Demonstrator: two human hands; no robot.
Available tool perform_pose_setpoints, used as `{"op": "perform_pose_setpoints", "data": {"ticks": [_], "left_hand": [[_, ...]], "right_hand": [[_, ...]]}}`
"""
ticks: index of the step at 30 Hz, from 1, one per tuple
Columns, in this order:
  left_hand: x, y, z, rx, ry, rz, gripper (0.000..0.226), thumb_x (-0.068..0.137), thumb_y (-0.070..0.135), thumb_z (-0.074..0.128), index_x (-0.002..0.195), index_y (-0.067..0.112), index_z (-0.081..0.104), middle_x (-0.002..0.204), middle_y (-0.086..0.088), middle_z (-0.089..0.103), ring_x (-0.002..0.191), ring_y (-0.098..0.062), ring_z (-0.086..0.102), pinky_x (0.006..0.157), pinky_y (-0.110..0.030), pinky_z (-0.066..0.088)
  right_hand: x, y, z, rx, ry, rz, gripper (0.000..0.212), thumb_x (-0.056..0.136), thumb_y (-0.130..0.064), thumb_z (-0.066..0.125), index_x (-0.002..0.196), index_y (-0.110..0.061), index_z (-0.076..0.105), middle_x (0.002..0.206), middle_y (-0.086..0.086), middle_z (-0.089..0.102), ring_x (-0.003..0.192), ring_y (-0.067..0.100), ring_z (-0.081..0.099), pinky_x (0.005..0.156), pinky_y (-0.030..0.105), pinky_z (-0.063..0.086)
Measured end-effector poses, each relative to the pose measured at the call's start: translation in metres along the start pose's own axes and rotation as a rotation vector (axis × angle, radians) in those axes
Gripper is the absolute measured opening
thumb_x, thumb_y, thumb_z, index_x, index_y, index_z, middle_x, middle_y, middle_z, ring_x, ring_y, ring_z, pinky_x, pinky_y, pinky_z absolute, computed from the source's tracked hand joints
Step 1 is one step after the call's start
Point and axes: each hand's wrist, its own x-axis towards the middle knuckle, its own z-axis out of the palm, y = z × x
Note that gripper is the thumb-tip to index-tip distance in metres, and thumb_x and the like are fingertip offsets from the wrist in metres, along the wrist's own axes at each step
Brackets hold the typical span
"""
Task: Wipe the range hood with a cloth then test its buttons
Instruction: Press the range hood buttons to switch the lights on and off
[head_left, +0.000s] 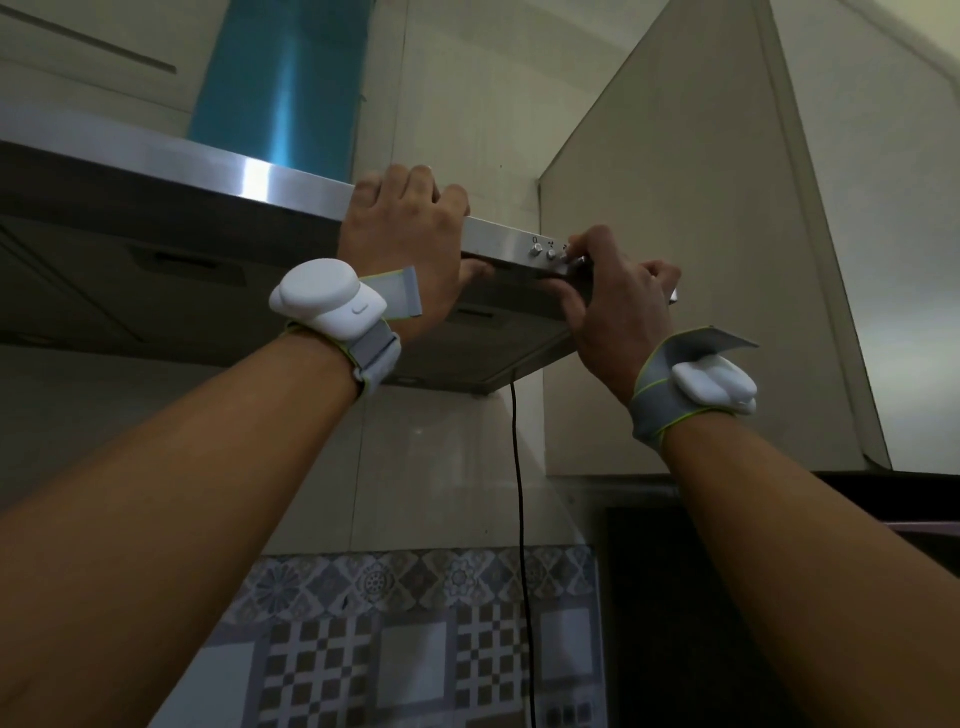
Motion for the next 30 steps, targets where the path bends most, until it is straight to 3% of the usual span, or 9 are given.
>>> {"op": "perform_pose_setpoints", "data": {"ticks": [20, 25, 30], "left_hand": [[0.001, 0.001, 0.0, -0.007, -0.02, -0.013, 0.062, 0.083, 0.064, 0.056, 0.117, 0.012, 0.055, 0.116, -0.017, 0.055, 0.111, -0.034, 0.048, 0.097, -0.045, 0.035], [0.001, 0.001, -0.002, -0.013, -0.023, -0.007, 0.064, 0.082, 0.066, 0.055, 0.116, 0.012, 0.056, 0.115, -0.017, 0.055, 0.11, -0.034, 0.049, 0.096, -0.045, 0.035], [0.001, 0.001, -0.002, -0.008, -0.023, -0.006, 0.062, 0.082, 0.064, 0.056, 0.116, 0.012, 0.056, 0.115, -0.016, 0.055, 0.11, -0.034, 0.049, 0.096, -0.045, 0.035]], "right_hand": [[0.002, 0.002, 0.001, -0.038, -0.012, -0.024, 0.024, 0.089, -0.044, 0.058, 0.1, -0.023, 0.055, 0.104, -0.007, 0.065, 0.095, 0.02, 0.061, 0.082, 0.037, 0.025], [0.007, 0.008, -0.011, -0.044, -0.067, -0.02, 0.032, 0.085, -0.052, 0.061, 0.102, -0.026, 0.052, 0.097, -0.008, 0.068, 0.086, 0.022, 0.063, 0.086, 0.037, 0.026], [0.002, 0.013, -0.008, -0.003, -0.041, 0.03, 0.033, 0.085, -0.05, 0.062, 0.102, -0.025, 0.051, 0.105, -0.007, 0.07, 0.089, 0.023, 0.066, 0.088, 0.036, 0.026]]}}
